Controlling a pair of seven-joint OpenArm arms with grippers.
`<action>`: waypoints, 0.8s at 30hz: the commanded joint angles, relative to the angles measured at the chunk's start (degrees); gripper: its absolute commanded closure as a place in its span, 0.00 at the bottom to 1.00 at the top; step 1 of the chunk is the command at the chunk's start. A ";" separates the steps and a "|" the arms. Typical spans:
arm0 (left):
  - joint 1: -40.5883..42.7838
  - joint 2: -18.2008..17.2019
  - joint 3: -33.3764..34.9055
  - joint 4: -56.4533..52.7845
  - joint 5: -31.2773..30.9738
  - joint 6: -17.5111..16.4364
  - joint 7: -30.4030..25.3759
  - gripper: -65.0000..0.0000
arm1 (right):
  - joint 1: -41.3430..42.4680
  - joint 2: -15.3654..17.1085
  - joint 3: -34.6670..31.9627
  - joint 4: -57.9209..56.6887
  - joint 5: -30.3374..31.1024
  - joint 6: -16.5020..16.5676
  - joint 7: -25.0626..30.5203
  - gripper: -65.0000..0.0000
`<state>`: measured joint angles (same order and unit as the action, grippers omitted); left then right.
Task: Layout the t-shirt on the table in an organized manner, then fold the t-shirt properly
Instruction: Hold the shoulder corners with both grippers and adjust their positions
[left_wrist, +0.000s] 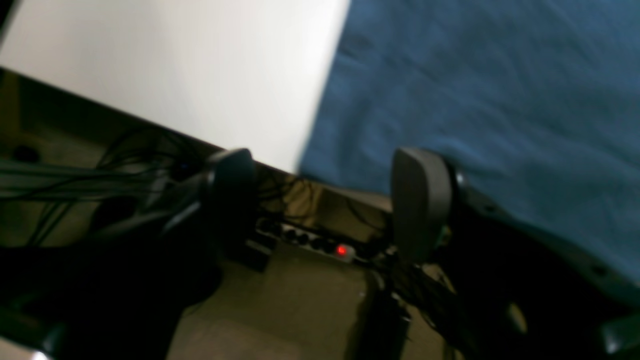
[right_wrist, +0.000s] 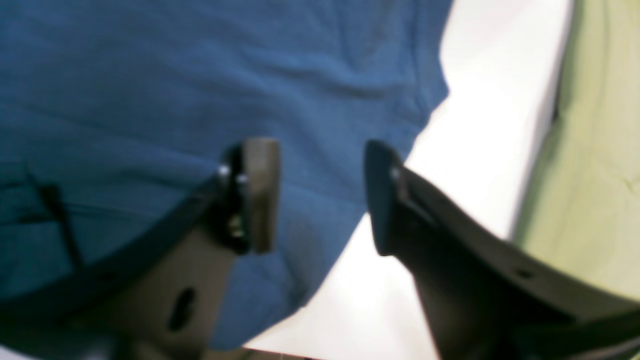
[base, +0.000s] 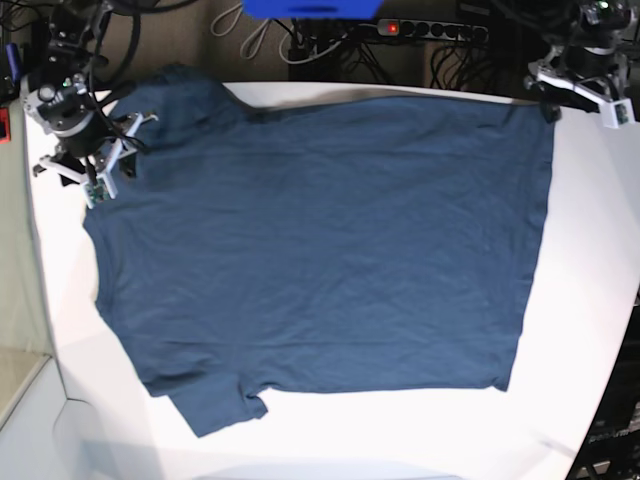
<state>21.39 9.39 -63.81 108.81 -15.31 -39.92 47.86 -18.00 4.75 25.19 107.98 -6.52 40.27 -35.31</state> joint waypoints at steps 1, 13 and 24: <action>-1.56 -0.39 -0.85 0.68 0.41 -0.08 -1.04 0.35 | -0.77 0.74 0.88 1.16 0.41 -0.27 0.98 0.48; -13.52 -1.17 -1.99 -8.64 15.71 -0.08 -1.39 0.35 | -4.55 0.56 1.75 1.16 0.50 -0.27 0.98 0.42; -11.15 -2.13 3.64 -13.21 15.62 -0.08 -1.75 0.35 | -4.37 0.65 4.66 1.25 0.50 -0.27 1.07 0.42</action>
<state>9.89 7.64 -59.92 94.72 0.51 -40.12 46.26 -22.46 4.75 29.58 108.12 -6.68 40.25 -35.44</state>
